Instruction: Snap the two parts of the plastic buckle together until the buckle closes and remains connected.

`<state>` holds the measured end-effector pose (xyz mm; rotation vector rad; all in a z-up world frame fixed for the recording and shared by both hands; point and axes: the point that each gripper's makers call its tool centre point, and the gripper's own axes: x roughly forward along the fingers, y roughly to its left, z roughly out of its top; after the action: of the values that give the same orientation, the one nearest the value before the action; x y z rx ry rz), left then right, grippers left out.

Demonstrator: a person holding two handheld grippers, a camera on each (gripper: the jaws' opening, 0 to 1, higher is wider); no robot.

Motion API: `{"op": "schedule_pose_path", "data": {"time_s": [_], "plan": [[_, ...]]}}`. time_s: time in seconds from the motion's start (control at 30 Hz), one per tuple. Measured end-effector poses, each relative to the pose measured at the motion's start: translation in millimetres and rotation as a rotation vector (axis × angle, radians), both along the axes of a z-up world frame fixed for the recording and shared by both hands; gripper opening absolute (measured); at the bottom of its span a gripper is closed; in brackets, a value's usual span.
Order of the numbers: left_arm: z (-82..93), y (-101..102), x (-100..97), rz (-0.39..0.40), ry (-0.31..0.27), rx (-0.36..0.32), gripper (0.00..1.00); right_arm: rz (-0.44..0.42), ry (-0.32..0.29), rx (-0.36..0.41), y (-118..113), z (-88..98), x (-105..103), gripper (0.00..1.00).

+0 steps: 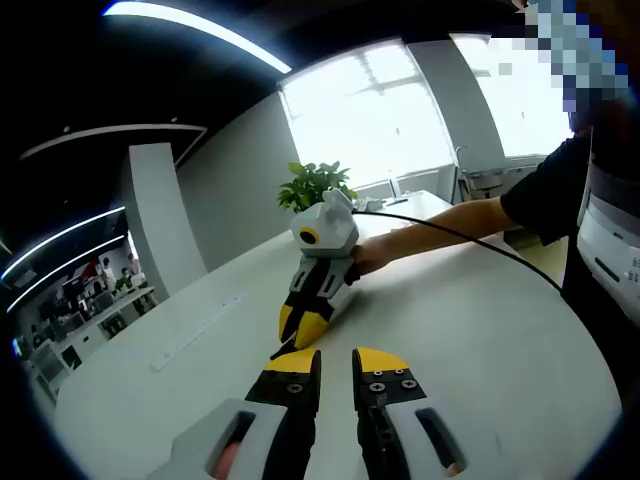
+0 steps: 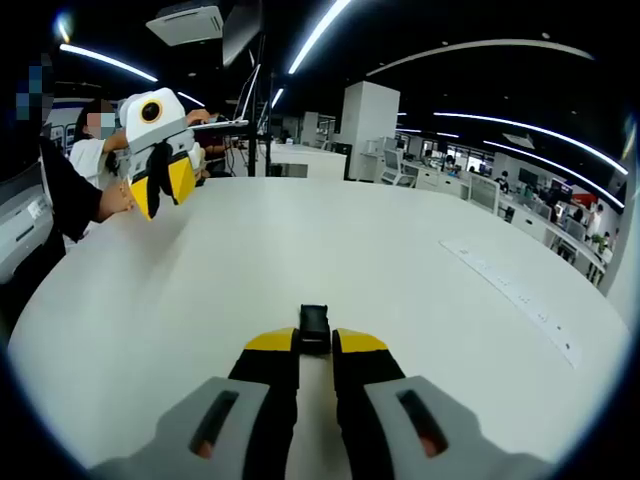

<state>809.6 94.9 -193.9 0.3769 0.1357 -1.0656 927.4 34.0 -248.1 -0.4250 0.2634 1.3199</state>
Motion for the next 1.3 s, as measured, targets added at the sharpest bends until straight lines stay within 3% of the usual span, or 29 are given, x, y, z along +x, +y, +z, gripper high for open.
{"op": "schedule_pose_path", "data": {"time_s": [1.3], "plan": [[-2.0, 4.1, 4.3, 0.028, 0.000, 0.010, 0.12, -0.022, -0.005, 0.009, -4.6, 3.9, -0.9, 0.13]]}}
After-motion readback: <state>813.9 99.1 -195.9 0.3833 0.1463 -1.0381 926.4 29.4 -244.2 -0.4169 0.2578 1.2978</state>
